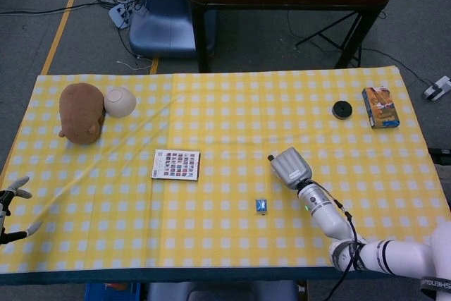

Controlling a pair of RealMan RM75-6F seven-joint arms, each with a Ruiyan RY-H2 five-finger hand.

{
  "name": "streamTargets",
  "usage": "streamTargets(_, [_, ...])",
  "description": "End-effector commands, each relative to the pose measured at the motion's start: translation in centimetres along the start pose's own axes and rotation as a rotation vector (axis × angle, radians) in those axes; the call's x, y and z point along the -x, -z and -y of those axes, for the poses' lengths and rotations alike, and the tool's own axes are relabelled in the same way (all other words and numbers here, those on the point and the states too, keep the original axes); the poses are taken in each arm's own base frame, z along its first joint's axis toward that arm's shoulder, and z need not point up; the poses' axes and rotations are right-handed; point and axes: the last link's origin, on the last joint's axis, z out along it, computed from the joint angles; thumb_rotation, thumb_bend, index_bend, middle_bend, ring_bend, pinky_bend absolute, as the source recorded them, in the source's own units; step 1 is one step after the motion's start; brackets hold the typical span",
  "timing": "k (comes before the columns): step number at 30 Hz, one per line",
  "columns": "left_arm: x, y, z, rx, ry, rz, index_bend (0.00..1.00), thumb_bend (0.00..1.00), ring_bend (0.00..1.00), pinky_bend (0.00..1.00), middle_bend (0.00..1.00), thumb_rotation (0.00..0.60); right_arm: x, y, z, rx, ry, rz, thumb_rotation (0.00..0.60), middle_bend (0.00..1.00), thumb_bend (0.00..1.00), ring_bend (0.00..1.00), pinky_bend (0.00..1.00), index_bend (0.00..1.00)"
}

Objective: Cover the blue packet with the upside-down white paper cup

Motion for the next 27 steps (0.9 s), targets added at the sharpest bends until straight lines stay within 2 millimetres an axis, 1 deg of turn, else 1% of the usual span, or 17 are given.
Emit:
streamTargets(1, [0.0, 0.0, 0.0, -0.001, 0.001, -0.001, 0.17, 0.13, 0.3, 0.5, 0.39, 0.6, 0.0, -0.3, 0.2, 0.003, 0.008, 0.004, 0.6, 0.99, 0.0, 0.94, 1.0, 0.31])
streamTargets(3, [-0.1, 0.0, 0.1, -0.002, 0.002, -0.003, 0.17, 0.13, 0.3, 0.5, 0.39, 0.6, 0.0, -0.4, 0.2, 0.008, 0.013, 0.006, 0.6, 0.99, 0.0, 0.94, 1.0, 0.33])
streamTargets(9, [-0.2, 0.1, 0.1, -0.001, 0.002, -0.006, 0.17, 0.13, 0.3, 0.5, 0.39, 0.6, 0.2, -0.8, 0.3, 0.024, 0.02, 0.016, 0.6, 0.99, 0.0, 0.95, 1.0, 0.44])
streamTargets(14, [-0.1, 0.1, 0.1, -0.002, 0.002, -0.005, 0.17, 0.13, 0.3, 0.5, 0.39, 0.6, 0.2, -0.8, 0.3, 0.027, -0.015, 0.012, 0.6, 1.0, 0.01, 0.96, 1.0, 0.56])
streamTargets(20, [-0.1, 0.0, 0.1, -0.003, 0.001, -0.003, 0.17, 0.13, 0.3, 0.5, 0.39, 0.6, -0.7, -0.1, -0.5, 0.035, -0.112, -0.029, 0.6, 1.0, 0.01, 0.96, 1.0, 0.57])
streamTargets(24, [0.0, 0.0, 0.1, -0.002, -0.001, 0.001, 0.17, 0.13, 0.3, 0.5, 0.39, 0.6, -2.5, 1.2, -1.1, 0.017, -0.271, -0.088, 0.6, 1.0, 0.01, 0.96, 1.0, 0.57])
streamTargets(27, [0.1, 0.0, 0.0, -0.002, -0.003, 0.003, 0.17, 0.13, 0.3, 0.5, 0.39, 0.6, -3.8, 2.4, -1.5, -0.019, -0.431, -0.127, 0.6, 1.0, 0.01, 0.96, 1.0, 0.57])
